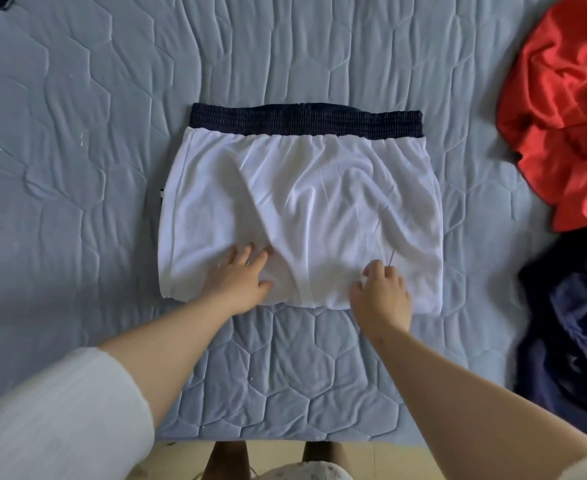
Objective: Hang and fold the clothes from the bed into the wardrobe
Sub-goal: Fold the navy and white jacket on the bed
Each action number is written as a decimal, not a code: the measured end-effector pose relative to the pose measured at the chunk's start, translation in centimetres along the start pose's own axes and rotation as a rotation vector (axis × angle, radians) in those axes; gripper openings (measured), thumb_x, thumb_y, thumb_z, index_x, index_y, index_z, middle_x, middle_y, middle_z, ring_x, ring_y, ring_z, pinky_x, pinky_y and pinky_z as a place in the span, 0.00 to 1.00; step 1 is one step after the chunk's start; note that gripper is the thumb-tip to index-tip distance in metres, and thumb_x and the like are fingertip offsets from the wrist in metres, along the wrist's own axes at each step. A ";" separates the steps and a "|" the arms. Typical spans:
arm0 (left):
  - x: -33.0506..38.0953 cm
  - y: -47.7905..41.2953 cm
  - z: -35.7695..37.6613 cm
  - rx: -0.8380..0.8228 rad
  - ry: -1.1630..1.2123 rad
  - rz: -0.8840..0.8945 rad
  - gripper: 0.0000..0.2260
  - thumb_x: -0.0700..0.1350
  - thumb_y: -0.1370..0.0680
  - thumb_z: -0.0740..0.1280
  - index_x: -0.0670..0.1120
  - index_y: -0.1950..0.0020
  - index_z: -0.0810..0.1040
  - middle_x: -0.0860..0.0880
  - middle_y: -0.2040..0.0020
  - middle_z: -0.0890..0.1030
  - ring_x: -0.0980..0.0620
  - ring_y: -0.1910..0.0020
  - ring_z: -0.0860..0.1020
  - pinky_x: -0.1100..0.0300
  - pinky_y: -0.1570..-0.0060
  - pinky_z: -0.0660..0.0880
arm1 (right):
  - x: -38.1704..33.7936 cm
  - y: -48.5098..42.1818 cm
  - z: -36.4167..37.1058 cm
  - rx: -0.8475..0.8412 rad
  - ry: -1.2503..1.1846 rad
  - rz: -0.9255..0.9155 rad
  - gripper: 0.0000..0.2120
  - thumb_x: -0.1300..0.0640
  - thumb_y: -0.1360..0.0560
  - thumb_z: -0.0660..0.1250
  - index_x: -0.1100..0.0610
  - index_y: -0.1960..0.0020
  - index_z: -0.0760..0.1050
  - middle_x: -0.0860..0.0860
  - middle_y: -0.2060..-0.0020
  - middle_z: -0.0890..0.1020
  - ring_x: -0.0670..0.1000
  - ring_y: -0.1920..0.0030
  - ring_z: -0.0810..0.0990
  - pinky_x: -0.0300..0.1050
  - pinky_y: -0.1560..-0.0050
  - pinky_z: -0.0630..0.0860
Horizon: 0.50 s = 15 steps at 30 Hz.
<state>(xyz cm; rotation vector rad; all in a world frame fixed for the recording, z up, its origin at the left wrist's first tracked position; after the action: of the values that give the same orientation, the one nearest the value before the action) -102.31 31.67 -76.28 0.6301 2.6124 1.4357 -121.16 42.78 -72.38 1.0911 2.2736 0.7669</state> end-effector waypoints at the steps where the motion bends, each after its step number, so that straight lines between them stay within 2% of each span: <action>1: 0.1 -0.1 -0.2 0.024 -0.013 0.002 0.25 0.57 0.20 0.54 0.54 0.25 0.52 0.50 0.23 0.51 0.45 0.25 0.52 0.46 0.32 0.57 | 0.1 0.7 0.8 -0.031 -0.112 0.102 0.12 0.56 0.24 0.56 0.60 0.43 0.69 0.57 0.42 0.73 0.59 0.42 0.71 0.51 0.44 0.66; 4: 0.4 -0.5 -1.9 0.269 -0.071 0.029 0.19 0.53 0.20 0.56 0.49 0.30 0.64 0.45 0.32 0.65 0.42 0.35 0.66 0.49 0.40 0.66 | -0.2 2.2 4.0 -0.311 -0.391 0.319 0.19 0.49 0.21 0.56 0.62 0.42 0.72 0.56 0.47 0.77 0.59 0.45 0.75 0.47 0.48 0.69; 6: 0.5 -1.2 -3.7 0.409 -0.064 0.061 0.18 0.52 0.22 0.59 0.47 0.34 0.69 0.44 0.36 0.69 0.41 0.39 0.69 0.49 0.44 0.68 | -0.9 2.5 5.8 -0.443 -0.594 0.399 0.23 0.44 0.22 0.58 0.62 0.38 0.72 0.54 0.51 0.75 0.55 0.50 0.75 0.47 0.48 0.71; 7: 0.5 -1.7 -4.3 0.425 -0.048 0.082 0.19 0.52 0.23 0.61 0.47 0.34 0.68 0.44 0.36 0.68 0.40 0.39 0.68 0.49 0.44 0.68 | -1.5 2.7 6.5 -0.495 -0.757 0.465 0.24 0.43 0.24 0.61 0.60 0.37 0.72 0.53 0.51 0.76 0.54 0.52 0.75 0.47 0.50 0.72; 9: 0.6 -2.7 -4.8 0.353 -0.011 0.122 0.23 0.52 0.24 0.63 0.47 0.31 0.64 0.46 0.33 0.65 0.42 0.35 0.66 0.49 0.41 0.67 | -2.4 2.6 7.4 -0.556 -1.085 0.611 0.24 0.44 0.27 0.67 0.57 0.36 0.70 0.52 0.47 0.78 0.52 0.50 0.76 0.46 0.55 0.73; 11: 0.7 -3.6 -4.5 0.216 0.023 0.141 0.29 0.53 0.24 0.65 0.47 0.27 0.58 0.47 0.28 0.59 0.44 0.31 0.61 0.50 0.37 0.65 | -3.0 2.1 7.9 -0.526 -1.321 0.694 0.22 0.48 0.28 0.70 0.54 0.37 0.71 0.52 0.47 0.79 0.51 0.51 0.78 0.45 0.56 0.74; 13: 0.8 -4.0 -3.9 0.161 0.016 0.146 0.32 0.53 0.24 0.65 0.47 0.25 0.55 0.48 0.27 0.56 0.44 0.29 0.59 0.51 0.35 0.63 | -3.5 1.5 8.5 -0.477 -1.538 0.764 0.16 0.54 0.26 0.68 0.55 0.39 0.73 0.53 0.51 0.80 0.56 0.51 0.80 0.49 0.52 0.77; 15: 0.7 -4.0 -3.9 0.194 0.013 0.149 0.30 0.52 0.24 0.64 0.47 0.25 0.56 0.48 0.27 0.58 0.44 0.30 0.60 0.52 0.35 0.63 | -4.0 1.3 8.7 -0.394 -1.753 0.825 0.15 0.60 0.24 0.65 0.57 0.38 0.72 0.57 0.47 0.78 0.60 0.50 0.79 0.56 0.49 0.77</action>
<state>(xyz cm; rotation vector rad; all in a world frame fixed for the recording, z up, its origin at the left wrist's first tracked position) -105.27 27.04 -77.37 0.8555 2.7907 1.2334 -112.65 42.53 -76.91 1.4970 0.1930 0.1863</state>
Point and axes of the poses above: each hand's wrist, its own y-axis away from the middle knuckle, its own z-axis out of the palm, x = y × z, the point moved 2 cm from there along -y, towards the middle knuckle
